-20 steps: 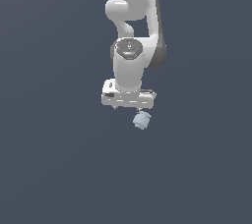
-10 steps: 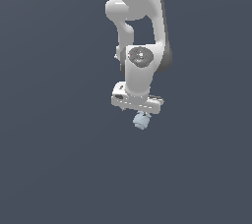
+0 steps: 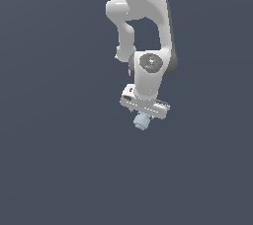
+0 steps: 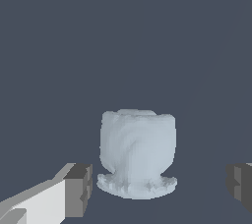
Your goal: Pick up the object and move it to a goal position.
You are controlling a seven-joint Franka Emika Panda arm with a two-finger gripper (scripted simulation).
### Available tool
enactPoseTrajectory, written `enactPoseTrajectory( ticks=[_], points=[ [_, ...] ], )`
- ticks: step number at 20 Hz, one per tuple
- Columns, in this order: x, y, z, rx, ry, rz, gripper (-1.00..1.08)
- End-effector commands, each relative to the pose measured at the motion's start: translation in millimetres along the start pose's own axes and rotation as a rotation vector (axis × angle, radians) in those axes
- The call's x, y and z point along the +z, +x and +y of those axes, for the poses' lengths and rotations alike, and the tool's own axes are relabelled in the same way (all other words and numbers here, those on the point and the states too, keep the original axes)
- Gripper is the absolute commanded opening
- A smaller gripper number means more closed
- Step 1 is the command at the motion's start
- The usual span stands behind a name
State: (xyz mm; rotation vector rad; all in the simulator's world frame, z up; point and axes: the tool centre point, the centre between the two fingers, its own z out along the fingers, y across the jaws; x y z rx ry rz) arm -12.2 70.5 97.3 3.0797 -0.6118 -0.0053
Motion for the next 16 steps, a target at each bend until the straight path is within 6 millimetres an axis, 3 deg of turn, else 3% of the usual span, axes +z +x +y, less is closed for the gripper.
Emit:
enactPoseTrajectory(
  ticks=[1, 11, 16],
  points=[
    [3.7, -2.6, -3.8, 0.025, 0.001, 0.002, 1.0],
    [9.2, -5.8, -7.8, 0.047, 0.002, 0.002, 1.0],
    [26.1, -6.3, -7.7, 0.049, 0.002, 0.003, 1.0]
  ],
)
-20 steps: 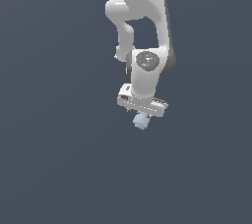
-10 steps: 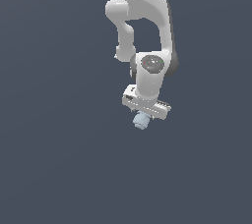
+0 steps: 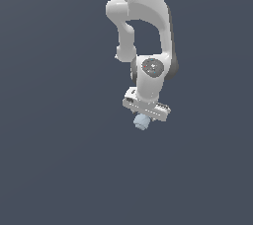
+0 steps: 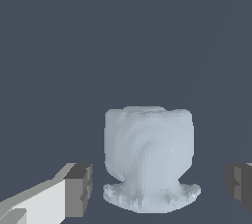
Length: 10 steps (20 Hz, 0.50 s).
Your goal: Pick up the object and move it to a goal position.
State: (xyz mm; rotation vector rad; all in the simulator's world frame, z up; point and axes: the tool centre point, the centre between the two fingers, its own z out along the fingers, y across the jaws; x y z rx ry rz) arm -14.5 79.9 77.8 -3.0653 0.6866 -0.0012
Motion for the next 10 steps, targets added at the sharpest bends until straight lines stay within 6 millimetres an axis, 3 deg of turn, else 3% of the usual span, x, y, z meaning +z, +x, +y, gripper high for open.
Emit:
enactPoseTrajectory(
  ticks=[1, 5, 10],
  points=[
    [12.1, -0.8, 0.5, 0.001, -0.001, -0.001, 1.0],
    [31.3, -1.3, 0.5, 0.002, -0.001, -0.001, 1.0],
    [38.5, -0.4, -0.1, 0.003, -0.001, -0.001, 1.0]
  ],
)
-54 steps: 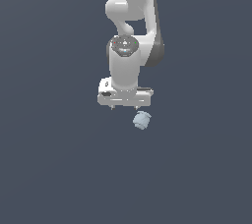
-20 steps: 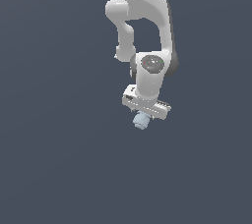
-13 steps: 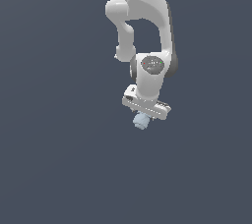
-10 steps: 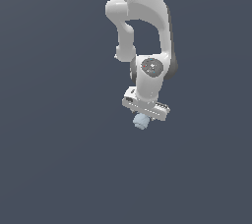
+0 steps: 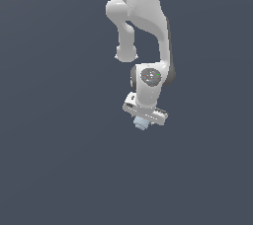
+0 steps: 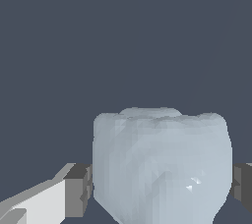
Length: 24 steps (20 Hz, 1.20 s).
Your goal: Pick up the object and move it to a goal position.
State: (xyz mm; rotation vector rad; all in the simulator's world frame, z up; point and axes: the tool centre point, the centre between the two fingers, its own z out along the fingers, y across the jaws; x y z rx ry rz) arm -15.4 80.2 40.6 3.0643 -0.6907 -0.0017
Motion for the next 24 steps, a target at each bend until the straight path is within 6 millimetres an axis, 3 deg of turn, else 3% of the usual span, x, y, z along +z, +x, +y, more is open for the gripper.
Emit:
enactPoseTrajectory(
  ticks=[1, 15, 24],
  points=[
    [1.3, 0.6, -0.3, 0.0, 0.001, 0.001, -1.0],
    [-4.7, -0.2, -4.0, -0.001, 0.001, 0.001, -1.0],
    [-50.6, -2.6, -29.4, -0.001, 0.001, 0.001, -1.0]
  ],
)
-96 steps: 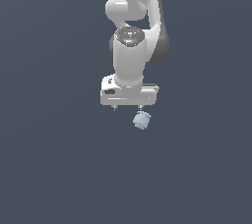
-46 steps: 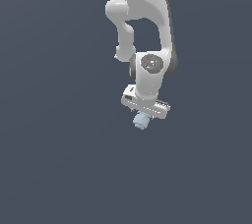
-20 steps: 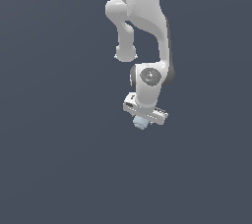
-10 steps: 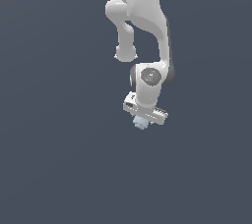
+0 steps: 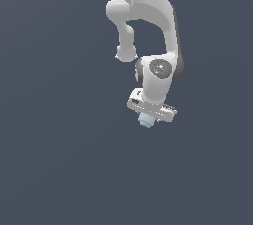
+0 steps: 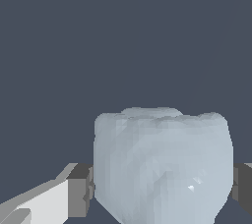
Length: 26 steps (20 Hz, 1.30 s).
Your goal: Pick up the object and move it to a goal position.
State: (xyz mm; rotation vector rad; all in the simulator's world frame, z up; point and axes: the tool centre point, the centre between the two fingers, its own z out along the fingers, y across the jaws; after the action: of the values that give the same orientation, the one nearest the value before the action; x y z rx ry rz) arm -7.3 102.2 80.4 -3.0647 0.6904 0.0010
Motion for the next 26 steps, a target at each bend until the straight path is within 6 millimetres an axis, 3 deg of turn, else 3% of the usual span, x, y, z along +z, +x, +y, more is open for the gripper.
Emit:
enactPoseTrajectory(
  ticks=[1, 15, 20, 26],
  points=[
    [-18.6, -0.9, -10.4, 0.0, 0.001, 0.001, -1.0],
    [-146.8, -4.7, -83.5, 0.0, 0.0, 0.001, -1.0],
    [-176.5, -4.5, -101.6, 0.0, 0.0, 0.001, -1.0],
    [-195.5, -3.5, -113.5, 0.001, 0.0, 0.001, -1.0]
  ],
)
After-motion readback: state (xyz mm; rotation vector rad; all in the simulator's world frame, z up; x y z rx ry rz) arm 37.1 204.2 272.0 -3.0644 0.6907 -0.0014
